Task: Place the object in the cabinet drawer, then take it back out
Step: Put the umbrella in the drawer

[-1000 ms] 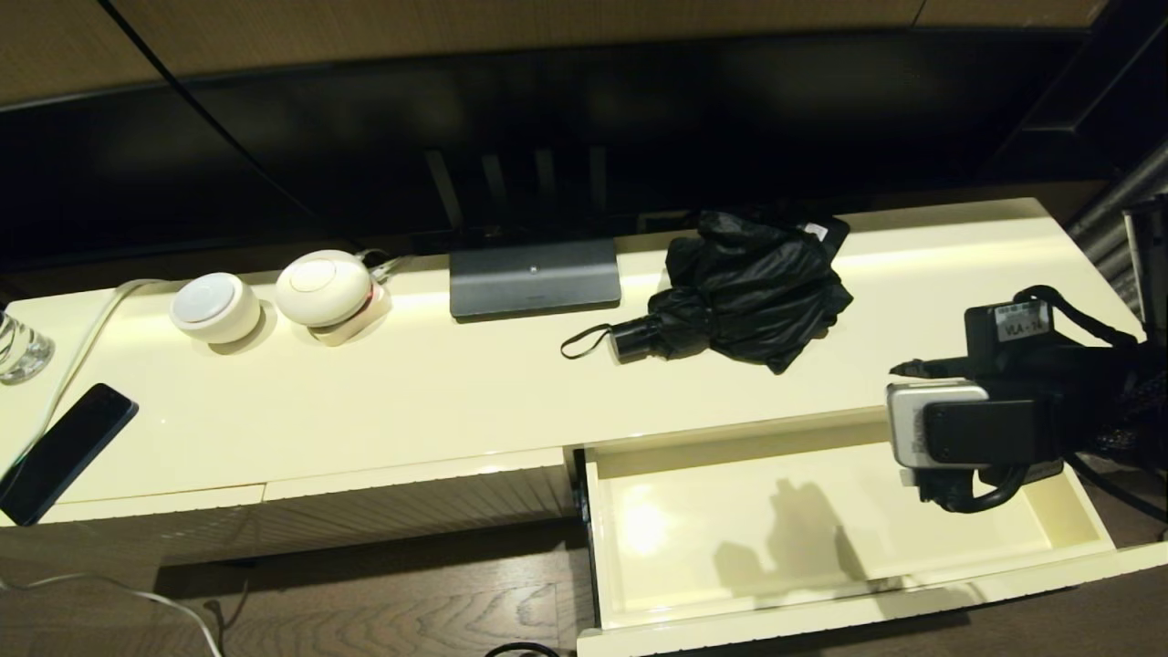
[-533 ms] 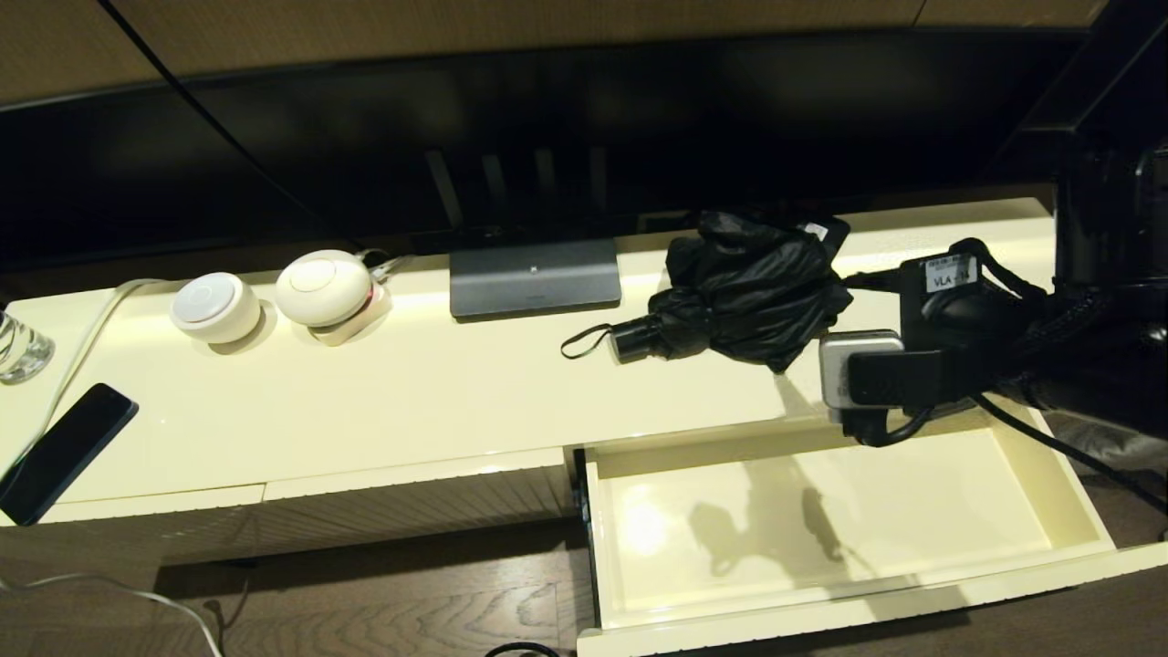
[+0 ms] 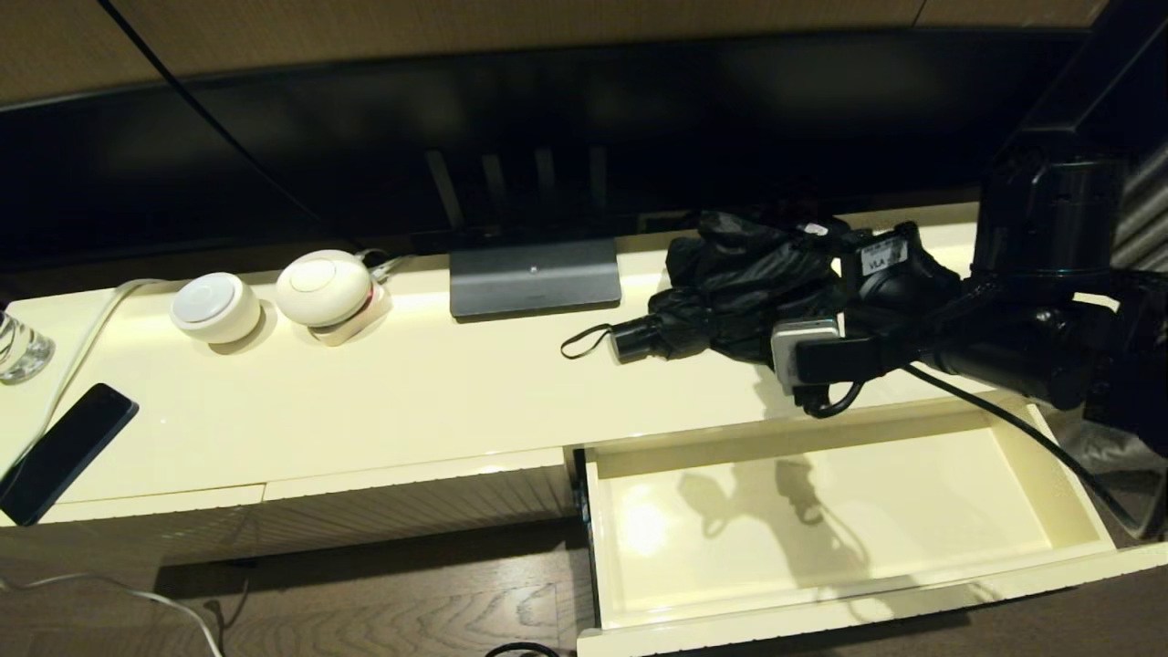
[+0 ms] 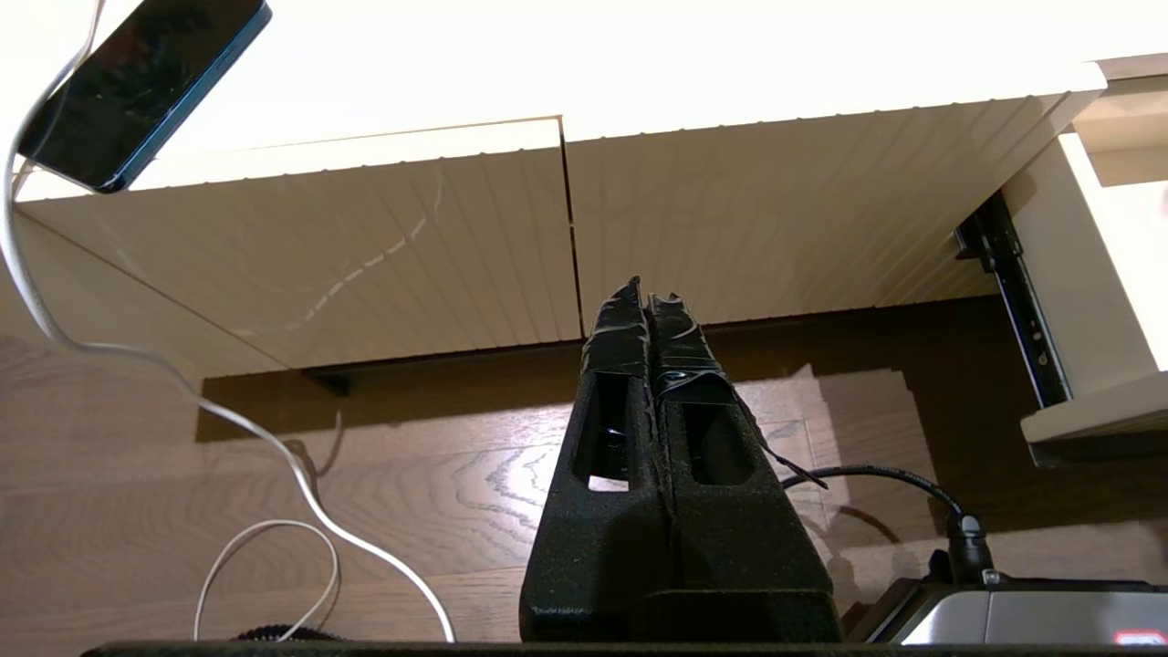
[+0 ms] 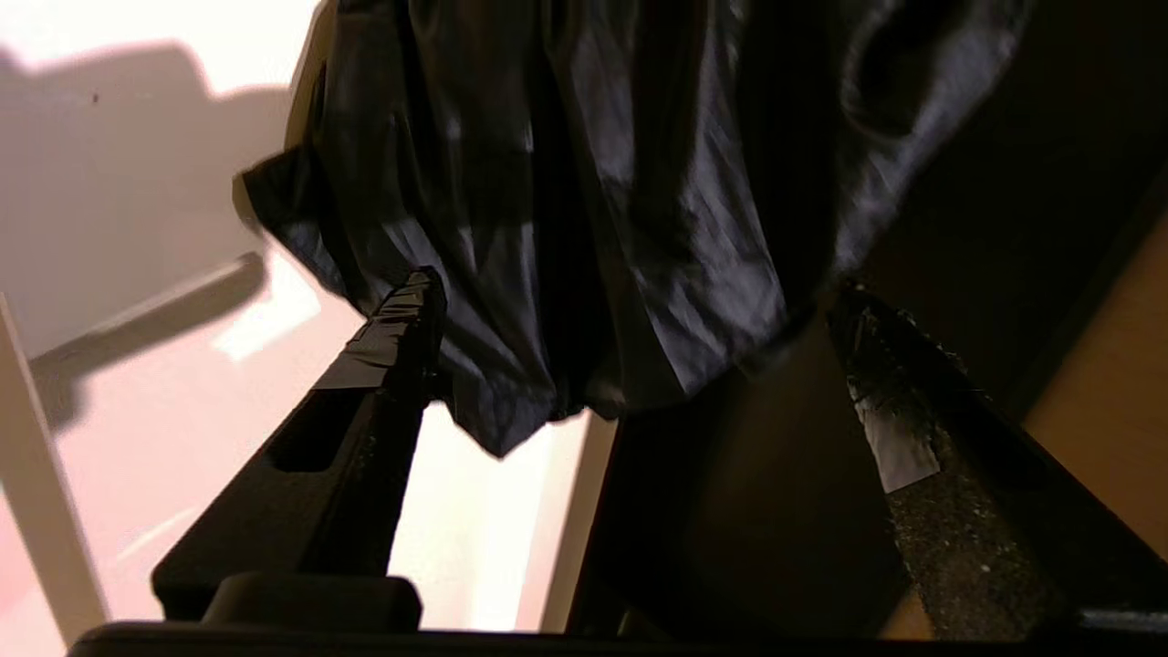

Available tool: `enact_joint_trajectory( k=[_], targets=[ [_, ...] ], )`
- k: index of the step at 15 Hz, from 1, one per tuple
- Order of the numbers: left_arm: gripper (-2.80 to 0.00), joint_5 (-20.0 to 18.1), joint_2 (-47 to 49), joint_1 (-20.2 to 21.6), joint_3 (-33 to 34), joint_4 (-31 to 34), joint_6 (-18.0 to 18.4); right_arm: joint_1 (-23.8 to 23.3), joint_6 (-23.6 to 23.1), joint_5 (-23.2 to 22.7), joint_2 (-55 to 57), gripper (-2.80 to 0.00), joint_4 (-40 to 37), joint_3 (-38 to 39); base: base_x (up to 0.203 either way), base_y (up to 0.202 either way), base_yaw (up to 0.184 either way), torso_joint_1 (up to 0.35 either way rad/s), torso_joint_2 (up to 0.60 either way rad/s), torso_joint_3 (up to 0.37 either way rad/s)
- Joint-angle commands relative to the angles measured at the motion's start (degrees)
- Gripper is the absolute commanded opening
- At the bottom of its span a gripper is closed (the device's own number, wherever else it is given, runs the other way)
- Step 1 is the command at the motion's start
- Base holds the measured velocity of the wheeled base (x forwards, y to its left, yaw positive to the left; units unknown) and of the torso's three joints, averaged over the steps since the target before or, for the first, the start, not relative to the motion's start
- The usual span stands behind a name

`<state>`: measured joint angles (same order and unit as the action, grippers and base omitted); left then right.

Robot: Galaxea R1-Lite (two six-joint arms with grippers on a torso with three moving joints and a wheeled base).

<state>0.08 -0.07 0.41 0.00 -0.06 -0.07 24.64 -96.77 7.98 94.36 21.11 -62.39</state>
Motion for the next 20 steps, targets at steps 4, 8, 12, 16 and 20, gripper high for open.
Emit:
enact_joint_trajectory(
  k=[4,8,12,16,20],
  targets=[
    [-2.8,0.0,0.1,0.0,0.2,0.0,0.0,1.9,-0.5,0.2,4.5,0.0,1.8,-2.3,0.0,0.0,0.0,0.0,0.0,0.0],
    [-2.8,0.0,0.1,0.0,0.2,0.0,0.0,2.5,-0.4,0.3,7.0,0.0,1.9,-3.8,0.0,0.0,0.0,0.0,0.0,0.0],
    [-2.8,0.0,0.1,0.0,0.2,0.0,0.0,2.5,-0.4,0.5,10.5,0.0,3.4,-6.1,0.0,0.0,0.0,0.0,0.0,0.0],
    [-2.8,0.0,0.1,0.0,0.2,0.0,0.0,2.3,-0.2,0.5,14.0,0.0,5.9,-9.3,0.0,0.0,0.0,0.0,0.0,0.0],
    [-2.8,0.0,0.1,0.0,0.2,0.0,0.0,1.8,0.0,0.6,16.8,0.0,7.6,-11.4,0.0,0.0,0.0,0.0,0.0,0.0]
  ],
)
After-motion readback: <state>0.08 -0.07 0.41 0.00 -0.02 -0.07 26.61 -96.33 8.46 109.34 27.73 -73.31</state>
